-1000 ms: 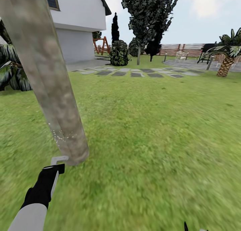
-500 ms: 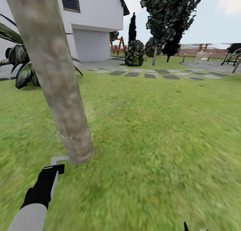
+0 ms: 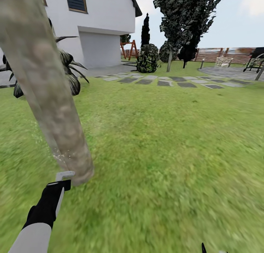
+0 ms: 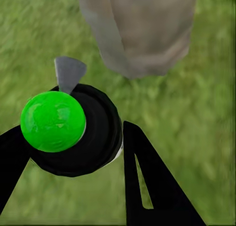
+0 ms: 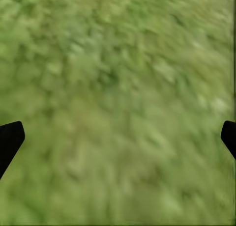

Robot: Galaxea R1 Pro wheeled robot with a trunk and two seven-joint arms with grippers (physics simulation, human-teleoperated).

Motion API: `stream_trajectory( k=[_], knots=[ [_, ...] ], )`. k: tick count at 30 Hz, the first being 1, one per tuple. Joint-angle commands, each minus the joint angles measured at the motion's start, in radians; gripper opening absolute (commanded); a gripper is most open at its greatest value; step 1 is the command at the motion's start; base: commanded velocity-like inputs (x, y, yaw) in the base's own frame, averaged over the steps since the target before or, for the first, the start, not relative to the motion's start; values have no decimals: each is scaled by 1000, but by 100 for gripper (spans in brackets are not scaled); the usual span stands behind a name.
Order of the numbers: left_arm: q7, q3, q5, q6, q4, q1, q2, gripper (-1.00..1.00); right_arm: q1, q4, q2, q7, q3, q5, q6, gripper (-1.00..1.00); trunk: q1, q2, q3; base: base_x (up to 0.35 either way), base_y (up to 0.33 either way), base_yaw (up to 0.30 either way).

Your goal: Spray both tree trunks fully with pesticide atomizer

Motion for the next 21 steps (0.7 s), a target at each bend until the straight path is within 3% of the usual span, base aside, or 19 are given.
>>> stream_trajectory(
  k=[1, 11, 16, 21],
  knots=[
    [0, 1, -1, 0, 0, 0, 0, -100, 0, 0, 0, 0, 0, 0, 0, 100, 0, 0, 0, 13, -268, 87],
    [0, 0, -1, 0, -1, 0, 0, -100, 0, 0, 0, 0, 0, 0, 0, 100, 0, 0, 0, 25, -269, 255],
    [-5, 1, 2, 1, -3, -4, -1, -100, 0, 0, 0, 0, 0, 0, 0, 100, 0, 0, 0, 210, -212, 276],
    [-19, -6, 3, 5, -15, -18, -4, -100, 0, 0, 0, 0, 0, 0, 0, 100, 0, 0, 0, 320, -44, 271]
  ],
)
